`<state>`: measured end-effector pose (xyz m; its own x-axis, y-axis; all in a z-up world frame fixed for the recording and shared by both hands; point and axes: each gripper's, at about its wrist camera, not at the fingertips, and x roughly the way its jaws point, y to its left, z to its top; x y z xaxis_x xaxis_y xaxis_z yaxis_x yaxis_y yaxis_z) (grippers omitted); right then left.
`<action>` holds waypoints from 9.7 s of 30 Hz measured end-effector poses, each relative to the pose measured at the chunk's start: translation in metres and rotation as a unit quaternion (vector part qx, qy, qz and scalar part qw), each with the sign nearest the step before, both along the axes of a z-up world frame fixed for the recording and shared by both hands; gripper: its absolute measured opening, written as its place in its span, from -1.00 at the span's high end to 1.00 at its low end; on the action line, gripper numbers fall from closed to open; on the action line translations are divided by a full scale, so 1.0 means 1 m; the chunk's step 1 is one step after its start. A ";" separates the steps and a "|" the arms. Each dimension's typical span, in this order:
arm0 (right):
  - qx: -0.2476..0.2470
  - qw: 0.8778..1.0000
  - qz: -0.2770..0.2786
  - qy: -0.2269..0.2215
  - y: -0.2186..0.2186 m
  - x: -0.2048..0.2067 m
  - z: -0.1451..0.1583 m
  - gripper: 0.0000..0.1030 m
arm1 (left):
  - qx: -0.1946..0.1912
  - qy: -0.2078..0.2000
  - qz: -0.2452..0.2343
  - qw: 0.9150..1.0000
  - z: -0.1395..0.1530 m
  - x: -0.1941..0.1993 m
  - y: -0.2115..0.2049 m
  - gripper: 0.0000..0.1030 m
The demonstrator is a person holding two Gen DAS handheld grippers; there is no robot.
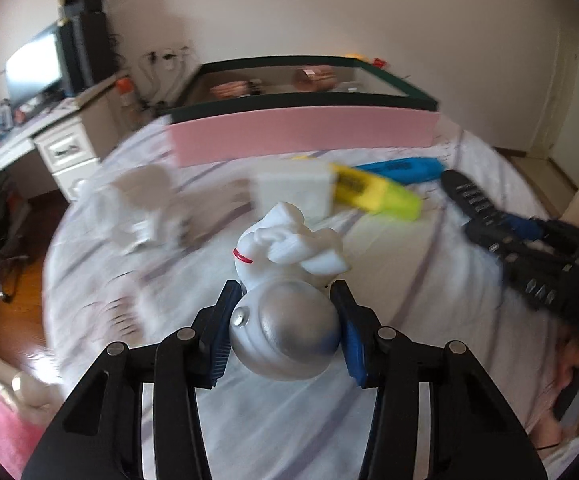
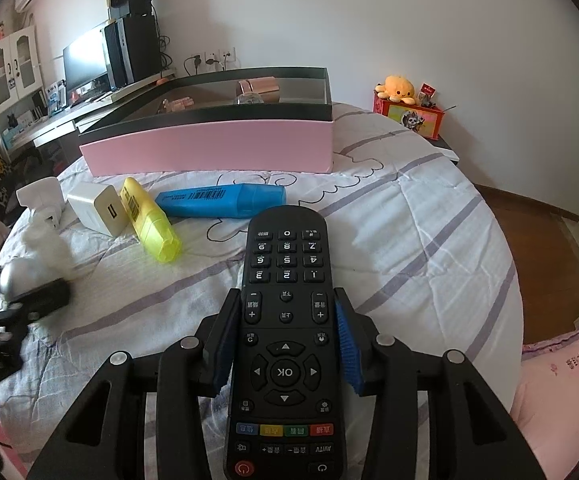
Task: Organize rigid objects
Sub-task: 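Grasp the black remote with the right gripper while the left grasps the white figurine, then carry the remote and figurine into the pink box and open both grippers, then withdraw both grippers from the box back over the bed, then grasp the yellow highlighter with the right gripper while the left grasps the white round plug, then lift the highlighter and plug and carry both toward the pink box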
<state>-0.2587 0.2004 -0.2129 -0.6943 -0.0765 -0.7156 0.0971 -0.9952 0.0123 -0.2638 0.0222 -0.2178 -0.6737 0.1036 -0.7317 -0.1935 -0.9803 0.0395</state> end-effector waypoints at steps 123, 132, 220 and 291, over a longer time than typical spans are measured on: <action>-0.013 0.988 0.077 0.136 -0.024 -0.071 0.155 -0.59 | -0.005 0.154 -0.005 0.988 0.142 -0.095 -0.022 -0.99; -0.020 0.977 0.069 0.200 -0.036 0.026 0.158 -0.61 | -0.004 0.203 0.019 0.979 0.143 0.010 -0.037 -1.00; -0.028 0.997 0.065 -0.035 -0.047 -0.010 0.009 0.54 | 0.017 -0.003 0.037 0.999 -0.006 -0.090 -0.067 -0.53; -0.004 0.995 0.084 -0.048 -0.054 0.005 0.011 0.07 | 0.049 0.004 -0.036 0.998 -0.004 0.007 -0.038 -0.32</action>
<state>-0.2533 0.1464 -0.2017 -0.5993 -0.1907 -0.7775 0.2591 -0.9651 0.0370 -0.2568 -0.0159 -0.2217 -0.6674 0.2228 -0.7106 -0.2632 -0.9632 -0.0549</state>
